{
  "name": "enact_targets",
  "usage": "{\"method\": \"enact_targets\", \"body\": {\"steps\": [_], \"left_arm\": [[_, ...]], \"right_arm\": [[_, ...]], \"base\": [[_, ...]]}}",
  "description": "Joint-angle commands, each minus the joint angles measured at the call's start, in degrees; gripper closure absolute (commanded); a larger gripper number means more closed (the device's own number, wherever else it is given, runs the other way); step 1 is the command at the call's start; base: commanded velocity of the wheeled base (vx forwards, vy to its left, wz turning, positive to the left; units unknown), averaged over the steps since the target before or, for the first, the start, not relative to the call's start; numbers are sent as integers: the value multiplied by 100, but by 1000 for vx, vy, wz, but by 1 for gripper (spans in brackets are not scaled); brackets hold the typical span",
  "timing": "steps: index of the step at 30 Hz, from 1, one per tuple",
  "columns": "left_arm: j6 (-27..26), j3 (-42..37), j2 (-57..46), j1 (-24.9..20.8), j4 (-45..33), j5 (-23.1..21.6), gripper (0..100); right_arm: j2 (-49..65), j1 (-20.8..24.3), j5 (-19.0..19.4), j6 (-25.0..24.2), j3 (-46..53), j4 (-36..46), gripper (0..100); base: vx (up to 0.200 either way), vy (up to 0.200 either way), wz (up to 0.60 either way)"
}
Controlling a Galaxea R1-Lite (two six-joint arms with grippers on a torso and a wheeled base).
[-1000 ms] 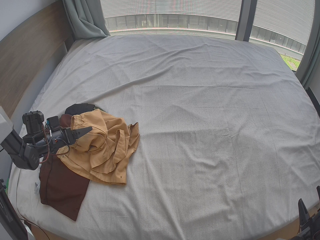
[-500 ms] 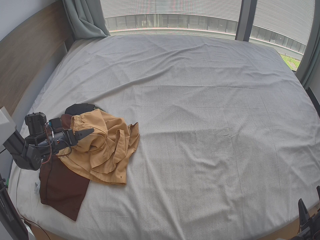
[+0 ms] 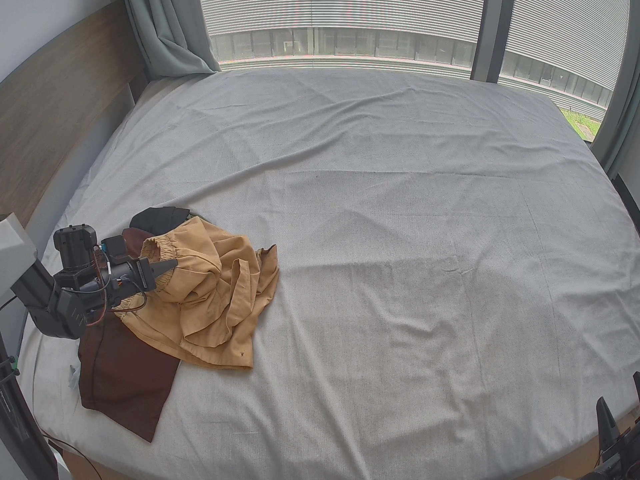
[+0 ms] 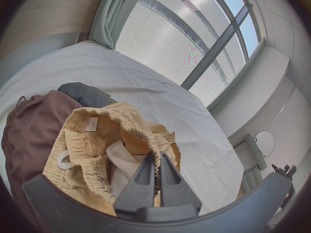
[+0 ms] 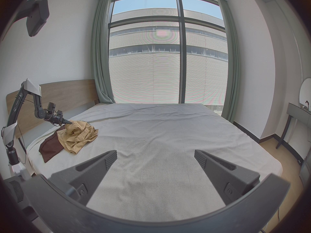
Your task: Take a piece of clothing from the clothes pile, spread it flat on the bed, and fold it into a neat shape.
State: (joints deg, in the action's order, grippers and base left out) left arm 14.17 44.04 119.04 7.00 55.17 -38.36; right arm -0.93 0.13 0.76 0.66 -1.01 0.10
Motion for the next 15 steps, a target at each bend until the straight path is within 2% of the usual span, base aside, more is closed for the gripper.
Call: {"method": "enact_targets", "body": {"steps": [1, 7, 15], "left_arm": [[139, -36, -48, 3, 2, -13, 100], [543, -247, -496, -5, 64, -22, 100], [605, -748, -1067, -5, 72, -48, 100]], "right_arm": [[57, 4, 4, 4, 101, -1, 0], [57, -5, 4, 4, 92, -10, 0], [57, -5, 4, 4, 101, -10, 0]], "base": [[0, 0, 0], [0, 0, 0], [0, 0, 0]]}}
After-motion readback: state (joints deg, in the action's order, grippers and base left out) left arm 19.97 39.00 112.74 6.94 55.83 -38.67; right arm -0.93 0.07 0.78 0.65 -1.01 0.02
